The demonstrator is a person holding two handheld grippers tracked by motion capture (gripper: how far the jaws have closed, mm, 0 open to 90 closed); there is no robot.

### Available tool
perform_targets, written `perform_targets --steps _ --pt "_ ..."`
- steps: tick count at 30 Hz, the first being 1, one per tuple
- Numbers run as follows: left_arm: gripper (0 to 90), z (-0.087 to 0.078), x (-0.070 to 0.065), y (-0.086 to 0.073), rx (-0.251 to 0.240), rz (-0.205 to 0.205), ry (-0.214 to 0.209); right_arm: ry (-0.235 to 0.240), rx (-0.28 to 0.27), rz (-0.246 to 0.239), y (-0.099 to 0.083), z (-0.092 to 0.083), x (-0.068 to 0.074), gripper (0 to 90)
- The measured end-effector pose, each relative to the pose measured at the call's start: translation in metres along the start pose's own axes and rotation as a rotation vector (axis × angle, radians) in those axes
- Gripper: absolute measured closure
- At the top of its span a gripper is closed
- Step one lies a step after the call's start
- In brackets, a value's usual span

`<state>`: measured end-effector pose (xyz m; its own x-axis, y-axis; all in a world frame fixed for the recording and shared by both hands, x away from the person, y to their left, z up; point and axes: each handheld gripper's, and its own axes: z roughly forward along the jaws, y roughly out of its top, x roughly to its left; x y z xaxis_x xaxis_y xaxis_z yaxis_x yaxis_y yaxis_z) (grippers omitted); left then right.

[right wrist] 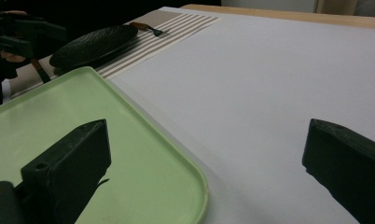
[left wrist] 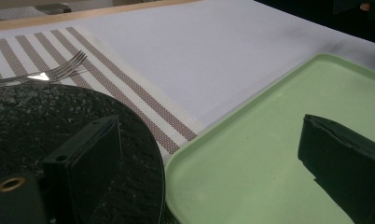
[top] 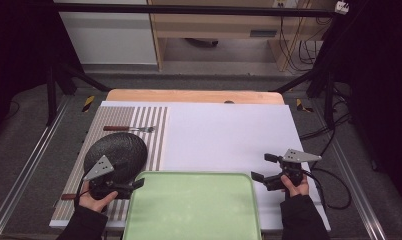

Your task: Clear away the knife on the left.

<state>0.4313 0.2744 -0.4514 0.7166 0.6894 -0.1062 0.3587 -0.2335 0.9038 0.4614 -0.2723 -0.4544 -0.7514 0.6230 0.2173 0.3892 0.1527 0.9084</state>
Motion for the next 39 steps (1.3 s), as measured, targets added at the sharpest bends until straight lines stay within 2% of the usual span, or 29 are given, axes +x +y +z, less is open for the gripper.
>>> perform_targets --steps 18,25,32,39 --pt "5.4 -0.009 0.003 0.003 0.047 0.010 -0.002 -0.011 0.005 -0.005 0.000 0.001 0.000 1.8" --pt "5.1 -0.017 0.007 0.007 0.060 0.018 0.003 -0.008 0.006 -0.011 0.000 0.000 0.000 1.6" --pt "4.2 -0.027 0.013 0.007 0.067 0.030 0.028 -0.005 0.003 -0.010 0.000 0.000 0.000 1.7" --pt "4.0 -0.038 0.017 0.009 0.062 0.032 0.028 -0.005 0.010 -0.010 0.000 0.001 0.000 1.7"
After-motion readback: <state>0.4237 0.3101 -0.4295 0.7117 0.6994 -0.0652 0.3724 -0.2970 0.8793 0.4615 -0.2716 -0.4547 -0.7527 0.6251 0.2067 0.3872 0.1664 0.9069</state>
